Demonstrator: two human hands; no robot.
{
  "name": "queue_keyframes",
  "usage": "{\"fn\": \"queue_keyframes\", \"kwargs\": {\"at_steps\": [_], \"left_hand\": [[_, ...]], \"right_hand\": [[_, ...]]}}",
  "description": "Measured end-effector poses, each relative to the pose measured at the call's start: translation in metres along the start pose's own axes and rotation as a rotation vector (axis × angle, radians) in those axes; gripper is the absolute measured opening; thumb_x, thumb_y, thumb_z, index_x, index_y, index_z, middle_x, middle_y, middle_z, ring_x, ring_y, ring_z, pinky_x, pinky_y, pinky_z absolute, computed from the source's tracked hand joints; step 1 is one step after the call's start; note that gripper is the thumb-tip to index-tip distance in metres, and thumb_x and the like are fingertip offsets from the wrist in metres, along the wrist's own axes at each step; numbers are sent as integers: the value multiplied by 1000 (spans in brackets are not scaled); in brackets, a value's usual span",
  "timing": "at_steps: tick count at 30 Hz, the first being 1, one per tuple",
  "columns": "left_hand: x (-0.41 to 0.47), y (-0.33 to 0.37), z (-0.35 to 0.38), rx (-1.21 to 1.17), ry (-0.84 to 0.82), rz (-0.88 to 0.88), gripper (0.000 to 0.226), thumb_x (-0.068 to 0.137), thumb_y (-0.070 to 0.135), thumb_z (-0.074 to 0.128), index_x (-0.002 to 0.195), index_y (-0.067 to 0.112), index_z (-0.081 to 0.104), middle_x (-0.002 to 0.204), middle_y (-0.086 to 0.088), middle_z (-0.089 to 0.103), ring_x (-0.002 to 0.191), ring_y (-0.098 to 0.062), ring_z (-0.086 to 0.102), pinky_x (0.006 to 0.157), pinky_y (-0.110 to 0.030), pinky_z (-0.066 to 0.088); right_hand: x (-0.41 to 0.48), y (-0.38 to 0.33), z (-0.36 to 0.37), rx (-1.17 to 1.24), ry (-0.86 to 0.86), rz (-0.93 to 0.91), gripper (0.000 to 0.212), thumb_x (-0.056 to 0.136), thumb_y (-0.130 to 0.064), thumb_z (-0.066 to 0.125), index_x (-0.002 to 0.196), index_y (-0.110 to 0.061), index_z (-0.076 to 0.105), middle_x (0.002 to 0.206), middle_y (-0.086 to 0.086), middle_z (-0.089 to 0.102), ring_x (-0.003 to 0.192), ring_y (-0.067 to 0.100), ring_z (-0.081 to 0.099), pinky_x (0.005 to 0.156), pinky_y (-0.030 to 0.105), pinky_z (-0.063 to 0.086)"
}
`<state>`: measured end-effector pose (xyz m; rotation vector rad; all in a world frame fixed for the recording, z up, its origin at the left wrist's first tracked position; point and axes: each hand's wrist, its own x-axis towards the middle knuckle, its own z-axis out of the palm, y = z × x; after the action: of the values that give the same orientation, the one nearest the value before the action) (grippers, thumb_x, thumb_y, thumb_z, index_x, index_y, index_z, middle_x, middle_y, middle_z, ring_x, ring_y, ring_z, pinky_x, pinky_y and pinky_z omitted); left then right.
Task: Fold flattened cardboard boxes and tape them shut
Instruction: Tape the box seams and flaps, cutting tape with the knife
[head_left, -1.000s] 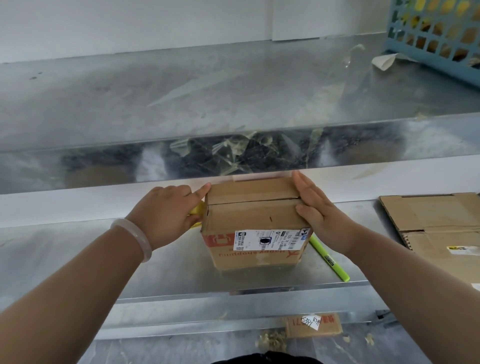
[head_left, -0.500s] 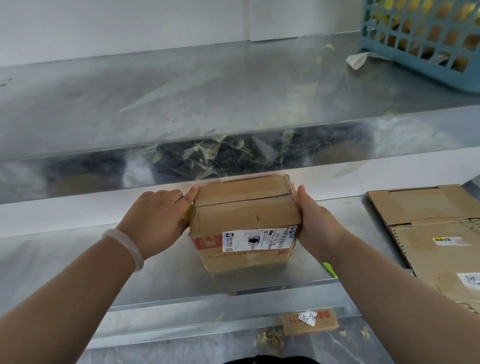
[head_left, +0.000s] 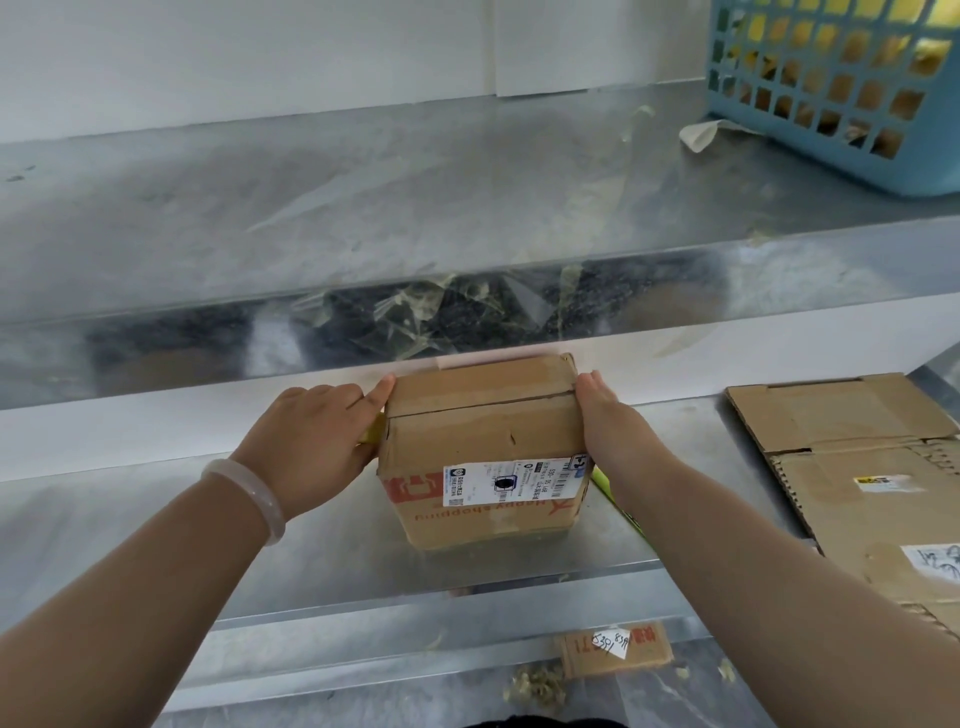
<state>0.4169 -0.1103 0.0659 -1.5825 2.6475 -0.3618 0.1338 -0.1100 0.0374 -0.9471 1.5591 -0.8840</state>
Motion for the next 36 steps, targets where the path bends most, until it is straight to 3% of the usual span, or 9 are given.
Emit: {"fn": "queue_keyframes", "kwargs": {"at_steps": [2, 5, 10, 13, 16, 20, 23, 30, 36], "left_hand": [[2, 1, 3, 8, 29, 7, 65, 97, 45, 37, 153, 17, 17, 98, 5, 59, 74, -9, 40, 74, -26, 43], [2, 1, 4, 21, 21, -10, 65, 97, 45, 34, 153, 18, 16, 96, 6, 57, 74, -9, 42, 73, -25, 43], [0, 2, 7, 26, 27, -29, 65, 97, 44, 37, 153, 17, 18, 95, 4, 58, 73, -10, 42, 73, -28, 45], [1, 2, 8, 50, 48, -8, 65, 98, 46, 29, 154, 19, 9, 100, 6, 56, 77, -9, 42, 74, -24, 40], [1, 2, 9, 56, 54, -12, 64, 98, 46, 27, 154, 20, 8, 100, 6, 55, 78, -9, 42, 74, -25, 40], [0, 1, 11, 36, 57, -32, 65, 98, 47, 29, 154, 20, 10, 103, 5, 56, 79, -10, 42, 75, -26, 41], [-1, 1, 11, 5, 70, -32, 64, 98, 47, 29, 154, 20, 11, 102, 5, 56, 78, -10, 41, 75, -26, 40], [-1, -1, 11, 7, 89, -21, 65, 96, 49, 20, 154, 20, 11, 107, 5, 57, 89, -14, 53, 79, -29, 41], [-4, -3, 14, -19, 126, -5, 66, 93, 50, 19, 152, 21, 19, 104, 4, 59, 83, -15, 54, 75, -30, 42]], "right_hand": [[-4, -4, -3, -276, 84, -250, 48, 106, -35, 29, 153, -32, 21, 146, -3, 38, 130, 19, 42, 97, 31, 40], [-4, -2, -8, -525, 15, -536, 52, 106, -26, 35, 156, -28, 19, 159, -16, 14, 145, 2, 13, 118, 21, 10], [-2, -6, -22, -770, -224, -537, 66, 101, -49, 35, 156, -31, 4, 151, -29, -6, 137, -12, -6, 118, 21, -3], [-2, -16, -25, -1209, -149, -651, 72, 97, -61, 11, 157, -24, -2, 161, -14, -8, 145, 0, -12, 116, 22, -10], [-13, -23, -9, -1393, -190, -776, 86, 82, -64, -14, 157, -24, -2, 164, -7, -4, 150, 8, -7, 118, 28, -11], [-16, -20, 13, -1425, -204, -849, 102, 74, -71, -33, 156, -22, 2, 164, -3, 4, 152, 14, 1, 124, 39, 2], [-15, -20, 13, -1473, -221, -831, 109, 68, -77, -32, 157, -20, -2, 165, -3, -3, 151, 13, -5, 124, 38, -1], [-19, -38, 41, -1503, -295, -810, 100, 77, -84, 8, 155, -25, -12, 165, -3, -10, 151, 15, -8, 123, 38, -5], [-16, -37, 71, -1505, -340, -940, 89, 88, -79, 17, 155, -29, -15, 164, -7, -13, 150, 12, -15, 123, 41, -5]]}}
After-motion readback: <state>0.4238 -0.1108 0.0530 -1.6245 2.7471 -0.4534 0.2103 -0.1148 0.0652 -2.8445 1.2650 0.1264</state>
